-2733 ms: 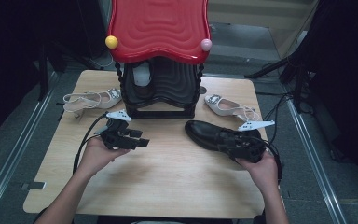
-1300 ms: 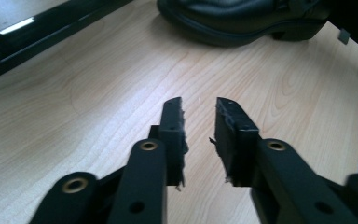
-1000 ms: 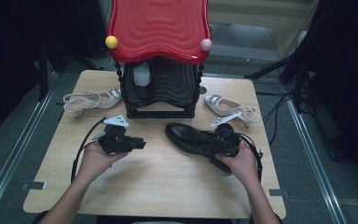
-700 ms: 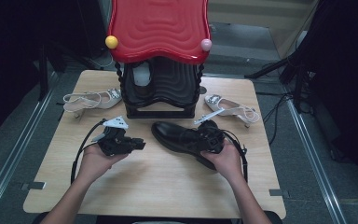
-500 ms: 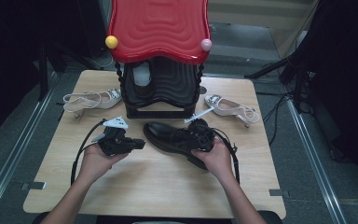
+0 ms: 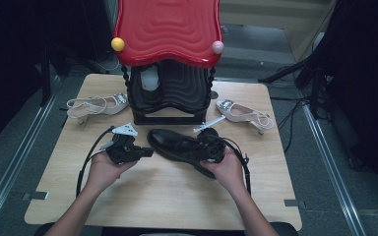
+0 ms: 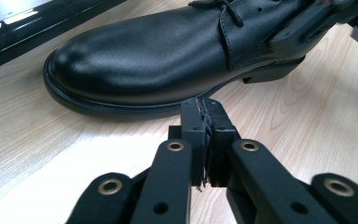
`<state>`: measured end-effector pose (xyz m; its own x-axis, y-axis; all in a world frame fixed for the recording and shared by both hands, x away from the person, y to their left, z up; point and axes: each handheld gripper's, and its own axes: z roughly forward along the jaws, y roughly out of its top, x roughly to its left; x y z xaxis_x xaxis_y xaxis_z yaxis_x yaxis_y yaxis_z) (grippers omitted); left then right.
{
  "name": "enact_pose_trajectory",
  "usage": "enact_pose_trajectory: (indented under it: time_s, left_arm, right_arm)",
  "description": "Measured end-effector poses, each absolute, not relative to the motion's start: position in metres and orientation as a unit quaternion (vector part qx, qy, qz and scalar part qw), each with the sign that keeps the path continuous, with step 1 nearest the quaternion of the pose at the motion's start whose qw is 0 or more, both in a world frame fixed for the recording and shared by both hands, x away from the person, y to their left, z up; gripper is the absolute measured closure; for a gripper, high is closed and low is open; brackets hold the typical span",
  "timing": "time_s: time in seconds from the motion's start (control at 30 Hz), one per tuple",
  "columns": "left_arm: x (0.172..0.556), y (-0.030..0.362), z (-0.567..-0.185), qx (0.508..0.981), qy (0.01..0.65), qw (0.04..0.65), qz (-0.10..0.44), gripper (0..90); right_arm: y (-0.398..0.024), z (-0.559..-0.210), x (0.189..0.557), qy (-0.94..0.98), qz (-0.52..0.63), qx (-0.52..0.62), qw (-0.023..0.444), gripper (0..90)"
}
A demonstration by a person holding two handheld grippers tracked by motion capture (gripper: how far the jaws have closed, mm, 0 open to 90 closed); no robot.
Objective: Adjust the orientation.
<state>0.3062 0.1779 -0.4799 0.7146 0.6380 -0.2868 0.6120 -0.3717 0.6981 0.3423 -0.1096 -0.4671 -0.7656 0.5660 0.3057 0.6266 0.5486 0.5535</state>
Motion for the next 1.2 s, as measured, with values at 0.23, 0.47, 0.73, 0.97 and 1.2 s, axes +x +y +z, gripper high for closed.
enact_pose_trajectory:
  time_s: [0.23, 0.47, 0.73, 0.97, 1.2]
  left_arm:
    - [0.311, 0.176, -0.477, 0.820, 0.381, 0.426, 0.019, 89.8]
    - [0.317, 0.153, -0.474, 0.821, 0.383, 0.423, 0.027, 90.0]
    - [0.315, 0.137, -0.491, 0.824, 0.380, 0.421, 0.022, 90.0]
    - [0.314, 0.128, -0.500, 0.828, 0.374, 0.417, 0.015, 90.0]
    - [0.315, 0.121, -0.509, 0.834, 0.373, 0.408, 0.006, 89.4]
  right_arm:
    - [-0.146, -0.441, 0.337, -0.873, -0.349, -0.339, 0.034, 83.6]
    - [-0.175, -0.435, 0.353, -0.867, -0.344, -0.361, -0.014, 90.0]
    - [-0.189, -0.463, 0.382, -0.866, -0.317, -0.386, -0.028, 90.0]
    - [-0.186, -0.480, 0.385, -0.862, -0.323, -0.390, -0.005, 88.7]
    - [-0.181, -0.481, 0.379, -0.863, -0.321, -0.389, -0.017, 90.0]
